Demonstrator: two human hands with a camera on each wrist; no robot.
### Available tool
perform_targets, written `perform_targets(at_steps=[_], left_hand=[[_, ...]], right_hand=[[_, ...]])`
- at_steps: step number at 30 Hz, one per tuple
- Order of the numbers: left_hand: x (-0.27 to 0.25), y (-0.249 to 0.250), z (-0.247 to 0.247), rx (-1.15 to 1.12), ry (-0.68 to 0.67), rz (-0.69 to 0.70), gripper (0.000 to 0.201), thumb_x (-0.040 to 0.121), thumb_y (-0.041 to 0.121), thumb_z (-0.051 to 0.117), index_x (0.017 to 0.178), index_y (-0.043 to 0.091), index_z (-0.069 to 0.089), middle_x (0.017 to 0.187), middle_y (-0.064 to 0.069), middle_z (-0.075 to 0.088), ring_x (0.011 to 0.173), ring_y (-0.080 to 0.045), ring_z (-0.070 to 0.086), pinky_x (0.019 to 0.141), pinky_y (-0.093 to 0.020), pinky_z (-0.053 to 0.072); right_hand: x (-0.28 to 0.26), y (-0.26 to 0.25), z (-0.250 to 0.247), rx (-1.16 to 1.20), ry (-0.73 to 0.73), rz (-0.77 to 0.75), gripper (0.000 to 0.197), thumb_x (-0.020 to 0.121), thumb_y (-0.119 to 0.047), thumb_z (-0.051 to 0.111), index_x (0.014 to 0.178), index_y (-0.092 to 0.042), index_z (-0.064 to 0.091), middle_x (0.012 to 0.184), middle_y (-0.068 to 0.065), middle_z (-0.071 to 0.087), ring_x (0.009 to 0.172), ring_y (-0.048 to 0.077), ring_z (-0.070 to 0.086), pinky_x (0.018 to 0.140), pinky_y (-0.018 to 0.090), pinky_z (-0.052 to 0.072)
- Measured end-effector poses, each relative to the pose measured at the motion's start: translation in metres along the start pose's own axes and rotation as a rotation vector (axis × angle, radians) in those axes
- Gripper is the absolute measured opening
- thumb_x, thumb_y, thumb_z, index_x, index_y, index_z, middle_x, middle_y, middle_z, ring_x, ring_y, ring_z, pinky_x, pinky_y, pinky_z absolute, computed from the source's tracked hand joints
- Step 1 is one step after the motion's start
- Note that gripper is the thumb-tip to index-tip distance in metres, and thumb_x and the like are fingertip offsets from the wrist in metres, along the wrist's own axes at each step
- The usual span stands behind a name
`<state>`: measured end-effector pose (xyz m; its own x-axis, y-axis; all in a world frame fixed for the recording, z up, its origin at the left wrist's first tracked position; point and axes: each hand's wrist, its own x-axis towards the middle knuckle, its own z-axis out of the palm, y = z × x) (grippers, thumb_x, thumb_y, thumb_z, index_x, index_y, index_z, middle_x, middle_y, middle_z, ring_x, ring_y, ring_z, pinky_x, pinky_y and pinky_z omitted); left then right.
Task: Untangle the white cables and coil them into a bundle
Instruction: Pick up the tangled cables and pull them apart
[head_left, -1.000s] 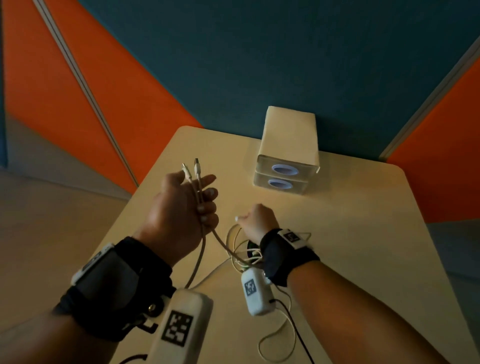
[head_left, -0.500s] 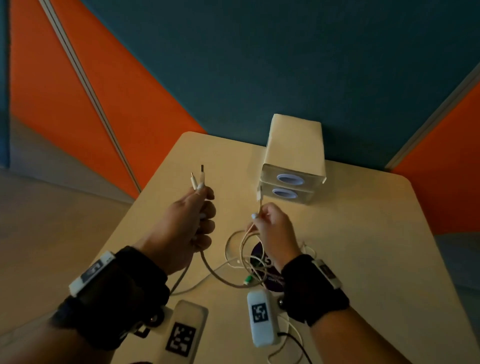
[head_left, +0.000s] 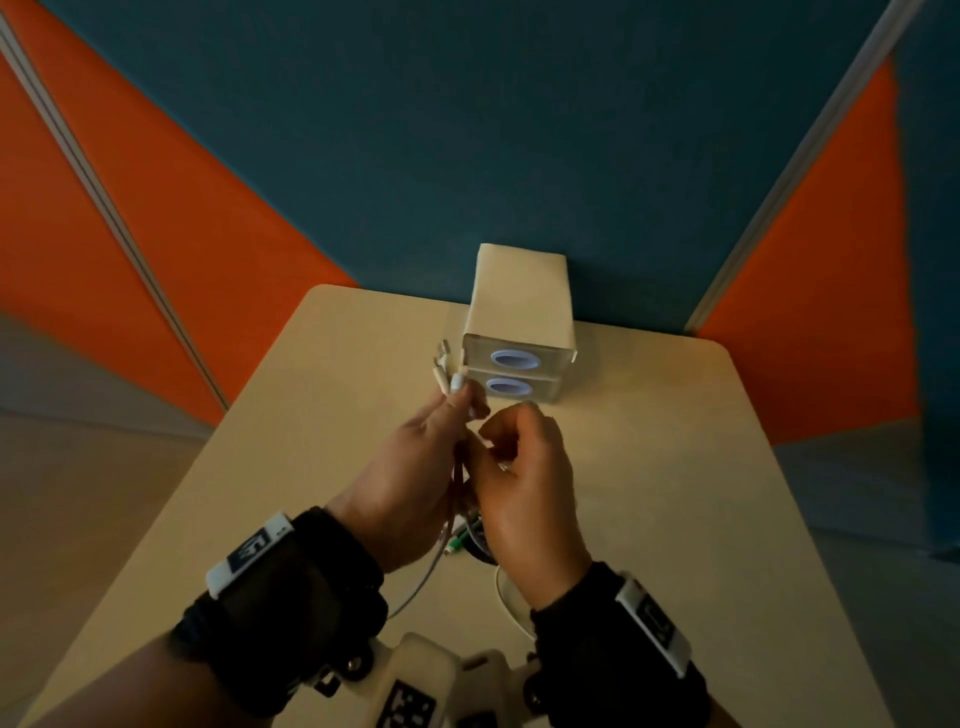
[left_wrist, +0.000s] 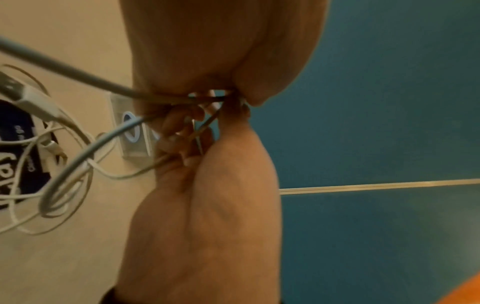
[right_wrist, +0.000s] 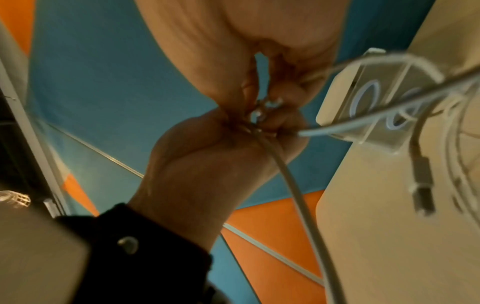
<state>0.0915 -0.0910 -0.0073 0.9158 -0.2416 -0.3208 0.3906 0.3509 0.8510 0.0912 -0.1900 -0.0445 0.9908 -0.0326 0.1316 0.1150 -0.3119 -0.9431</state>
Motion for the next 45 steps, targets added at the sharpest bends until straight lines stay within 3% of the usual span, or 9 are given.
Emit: perform_targets(at_steps=[5,9,16,25,28,31,37,40,45], left_hand=[[-0.007,0.02,0.011,-0.056,0.0,0.121,0.036,0.099,0.042,0.027,0.085,0.019,0.051,0.073,-0.002,0.058,0.074,-0.017,0.06,0.066,-0.032,0.041],[-0.011,0.029,0.012,-0.184,-0.021,0.145,0.031,0.099,0.041,0.029,0.084,0.021,0.045,0.059,0.005,0.034,0.047,-0.009,0.035,0.052,-0.026,0.043],[-0.016,0.037,0.014,-0.28,0.018,0.227,0.033,0.098,0.044,0.03,0.078,0.023,0.045,0.059,0.007,0.026,0.047,-0.007,0.017,0.045,-0.02,0.019],[-0.022,0.088,-0.012,-0.345,0.127,0.427,0.038,0.099,0.047,0.029,0.071,0.025,0.043,0.047,0.009,0.032,0.035,-0.003,0.021,0.037,-0.016,0.017],[-0.022,0.091,-0.013,-0.18,0.158,0.369,0.034,0.099,0.044,0.031,0.074,0.026,0.043,0.049,0.009,0.031,0.036,-0.003,0.02,0.035,-0.015,0.016],[-0.024,0.087,-0.014,0.14,0.174,0.283,0.026,0.099,0.039,0.036,0.084,0.022,0.047,0.058,0.007,0.03,0.039,-0.004,0.02,0.036,-0.017,0.015],[-0.046,0.056,0.008,0.845,-0.194,0.091,0.042,0.08,0.058,0.054,0.103,0.023,0.052,0.088,0.002,0.048,0.067,-0.009,0.04,0.056,-0.021,0.035],[-0.051,0.039,0.021,0.844,-0.481,0.1,0.03,0.09,0.032,0.056,0.113,0.015,0.053,0.1,-0.002,0.063,0.085,0.002,0.062,0.072,-0.01,0.045],[-0.048,0.029,0.012,0.701,-0.415,0.033,0.007,0.091,0.02,0.058,0.087,0.014,0.058,0.071,0.003,0.063,0.066,-0.005,0.056,0.063,-0.018,0.045]], right_hand=[[-0.024,0.004,-0.011,0.309,-0.45,0.125,0.029,0.091,-0.034,0.051,0.118,-0.027,0.044,0.066,-0.002,0.065,0.065,0.009,0.065,0.074,0.037,0.052],[-0.038,0.005,-0.03,0.388,-0.458,0.064,0.019,0.089,-0.031,0.046,0.091,-0.022,0.062,0.044,-0.008,0.046,0.04,0.01,0.046,0.05,0.027,0.043],[-0.056,0.015,-0.055,0.274,-0.545,0.123,0.024,0.089,-0.042,0.049,0.078,-0.026,0.063,0.047,-0.009,0.044,0.04,0.007,0.039,0.046,0.023,0.038],[-0.08,0.041,-0.094,0.048,-0.53,0.216,0.033,0.094,-0.014,0.049,0.067,-0.031,0.059,0.055,0.0,0.045,0.04,0.005,0.036,0.044,0.022,0.035],[-0.076,0.027,-0.102,-0.243,-0.468,0.054,0.015,0.094,-0.028,0.049,0.091,-0.03,0.063,0.045,-0.012,0.048,0.041,0.003,0.035,0.046,0.016,0.026],[-0.068,-0.003,-0.106,-0.721,-0.692,-0.241,0.022,0.089,-0.05,0.042,0.104,-0.036,0.05,0.064,-0.008,0.061,0.055,0.007,0.049,0.054,0.024,0.034],[-0.033,-0.061,-0.097,-0.653,-0.654,-0.418,0.011,0.089,-0.039,0.049,0.087,-0.028,0.05,0.063,-0.012,0.06,0.061,0.004,0.056,0.054,0.018,0.038],[-0.019,-0.07,-0.091,-0.577,-0.53,-0.485,0.011,0.09,-0.032,0.047,0.086,-0.023,0.052,0.07,-0.008,0.06,0.065,0.012,0.059,0.058,0.033,0.049],[-0.014,-0.067,-0.085,-0.442,-0.394,-0.463,0.013,0.09,-0.027,0.054,0.083,-0.017,0.053,0.075,0.003,0.067,0.067,0.016,0.062,0.061,0.041,0.053]])
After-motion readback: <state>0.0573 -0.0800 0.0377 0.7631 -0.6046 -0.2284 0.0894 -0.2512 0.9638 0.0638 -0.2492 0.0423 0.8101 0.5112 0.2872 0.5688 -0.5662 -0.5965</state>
